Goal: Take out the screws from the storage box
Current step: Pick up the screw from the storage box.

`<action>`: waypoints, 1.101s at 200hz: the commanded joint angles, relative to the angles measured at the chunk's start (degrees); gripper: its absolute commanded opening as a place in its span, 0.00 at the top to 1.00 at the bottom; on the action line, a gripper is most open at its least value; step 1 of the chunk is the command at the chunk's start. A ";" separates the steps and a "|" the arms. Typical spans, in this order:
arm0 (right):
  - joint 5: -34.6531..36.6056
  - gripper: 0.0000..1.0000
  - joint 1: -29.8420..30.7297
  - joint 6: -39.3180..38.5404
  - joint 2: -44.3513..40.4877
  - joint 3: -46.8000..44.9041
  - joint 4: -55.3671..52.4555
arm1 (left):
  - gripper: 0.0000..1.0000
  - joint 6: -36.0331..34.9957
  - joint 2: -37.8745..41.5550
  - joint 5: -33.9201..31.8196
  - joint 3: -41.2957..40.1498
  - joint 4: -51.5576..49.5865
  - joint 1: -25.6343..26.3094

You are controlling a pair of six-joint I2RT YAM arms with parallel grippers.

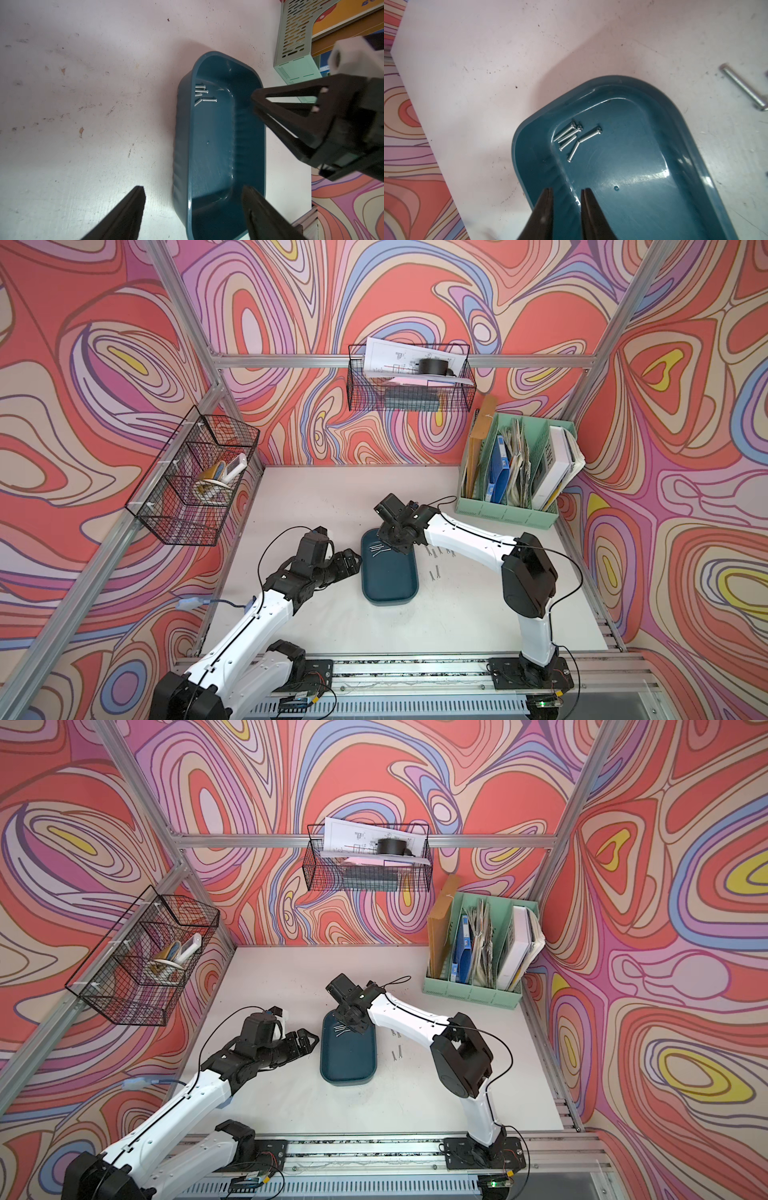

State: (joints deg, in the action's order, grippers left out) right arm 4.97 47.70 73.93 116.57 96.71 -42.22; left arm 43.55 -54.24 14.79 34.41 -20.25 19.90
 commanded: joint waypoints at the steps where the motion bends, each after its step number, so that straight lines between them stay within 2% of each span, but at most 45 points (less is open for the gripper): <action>1: 0.20 0.76 0.20 2.95 3.44 3.10 -3.22 | 0.20 0.40 1.24 -1.09 -0.91 -1.02 0.14; 59: 3.82 0.76 0.15 3.12 6.81 4.96 -4.54 | 0.21 0.00 0.76 -1.09 -1.02 -1.31 0.17; 83: 5.26 0.80 0.16 -1.56 8.29 6.96 -4.92 | 0.20 -0.04 0.98 -1.31 -1.04 -1.41 0.15; 110: 5.24 0.86 0.09 -15.01 8.18 6.49 -1.86 | 0.20 -0.48 1.15 -1.60 -0.86 -2.13 0.15; 130: 3.72 0.87 0.12 -27.07 4.63 1.35 3.49 | 0.20 -0.79 1.57 -2.02 -0.80 -2.70 0.21; 143: 1.47 0.84 0.04 -34.78 1.13 -4.61 9.46 | 0.20 -0.81 1.72 -2.26 -0.83 -2.74 0.19; 161: -1.70 0.79 0.08 -45.50 -1.65 -8.27 12.17 | 0.20 -0.92 1.69 -2.21 -1.01 -2.46 0.16; 186: -4.57 0.74 -0.05 -57.85 -1.31 -7.51 9.34 | 0.20 -0.77 1.44 -2.17 -0.99 -2.22 0.14; 220: -6.74 0.68 -0.09 -66.79 1.47 -3.93 4.58 | 0.20 -0.75 1.59 -1.81 -0.93 -2.23 0.21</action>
State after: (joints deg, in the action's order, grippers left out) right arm 0.47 47.68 18.74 117.12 90.13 -35.48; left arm 43.46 -53.32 13.28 34.09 -21.50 19.90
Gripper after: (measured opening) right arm 0.299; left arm 0.797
